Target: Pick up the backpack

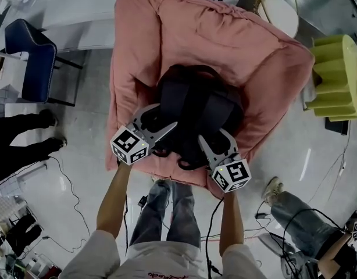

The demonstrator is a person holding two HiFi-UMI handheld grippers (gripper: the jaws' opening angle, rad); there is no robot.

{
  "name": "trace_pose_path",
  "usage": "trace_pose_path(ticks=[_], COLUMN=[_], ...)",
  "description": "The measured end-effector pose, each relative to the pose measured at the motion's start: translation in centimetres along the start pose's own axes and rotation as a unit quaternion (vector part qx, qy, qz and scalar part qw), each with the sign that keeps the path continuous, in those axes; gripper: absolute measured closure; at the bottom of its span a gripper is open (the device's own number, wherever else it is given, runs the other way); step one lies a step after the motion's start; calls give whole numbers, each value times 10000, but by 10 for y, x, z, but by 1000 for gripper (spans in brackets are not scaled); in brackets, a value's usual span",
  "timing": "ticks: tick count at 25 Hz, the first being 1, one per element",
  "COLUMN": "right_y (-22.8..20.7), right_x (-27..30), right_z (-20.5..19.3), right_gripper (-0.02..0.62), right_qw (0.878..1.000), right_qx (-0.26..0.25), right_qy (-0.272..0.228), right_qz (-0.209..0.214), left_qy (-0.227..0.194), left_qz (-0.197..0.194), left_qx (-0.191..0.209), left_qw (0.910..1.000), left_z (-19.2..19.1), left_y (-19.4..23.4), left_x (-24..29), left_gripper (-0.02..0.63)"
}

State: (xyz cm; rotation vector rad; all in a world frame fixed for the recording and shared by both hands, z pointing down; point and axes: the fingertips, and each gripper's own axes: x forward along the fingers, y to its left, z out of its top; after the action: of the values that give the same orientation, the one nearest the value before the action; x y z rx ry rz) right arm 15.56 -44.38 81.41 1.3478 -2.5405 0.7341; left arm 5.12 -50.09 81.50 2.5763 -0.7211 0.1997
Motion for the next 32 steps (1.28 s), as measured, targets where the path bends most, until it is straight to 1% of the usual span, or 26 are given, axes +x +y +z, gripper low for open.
trace_pose_path(ticks=[3,6,8,10,13,14,16,19,20,21,23,24,25,27,29,32], right_y=[7,8,5,2,-2,-4,-9,-14,-14,-13,-4,-1,0,-3,-5,-10], right_x=[5,13,20,28,34,35,35,39,41,44,47,50,52,57,61,67], right_z=[15,36,46,53,56,56,55,54,51,47,40,39,40,47,57,72], right_gripper=[399,408,410,414,421,425,425,431,434,436,457,458,467,468,468,480], right_qw=[9995,9987,9982,9980,9979,9980,9981,9991,9989,9973,9896,9875,9884,9936,9963,9958], right_qx=[46,39,38,30,59,80,160,224,318,518,985,1067,1016,738,570,636], right_qy=[-121,-351,-466,-503,-458,-450,-435,-191,-57,85,364,417,393,222,40,-173], right_qz=[281,366,367,393,455,447,409,295,351,518,979,1081,1057,822,638,642], left_qy=[-262,-511,-538,-429,32,120,82,-198,-277,-325,-337,-326,-314,-280,-263,-285], left_qz=[-309,-248,-151,-153,-291,-324,-343,-325,-337,-366,-476,-517,-534,-529,-525,-551], left_qx=[-56,82,193,258,370,366,308,249,250,248,229,226,227,251,279,280], left_qw=[9992,9984,9982,9986,9989,9987,9989,9990,9987,9985,9980,9979,9978,9979,9979,9977], left_z=[22,48,58,60,46,41,41,52,56,60,63,64,64,64,64,66], left_y=[-10,-8,-4,4,9,11,12,12,13,13,11,10,10,11,11,11], left_x=[3,8,15,24,35,37,39,41,42,43,45,46,47,49,50,49], left_gripper=[332,353,376,391,391,391,391,391,391,396,412,417,422,426,432,442])
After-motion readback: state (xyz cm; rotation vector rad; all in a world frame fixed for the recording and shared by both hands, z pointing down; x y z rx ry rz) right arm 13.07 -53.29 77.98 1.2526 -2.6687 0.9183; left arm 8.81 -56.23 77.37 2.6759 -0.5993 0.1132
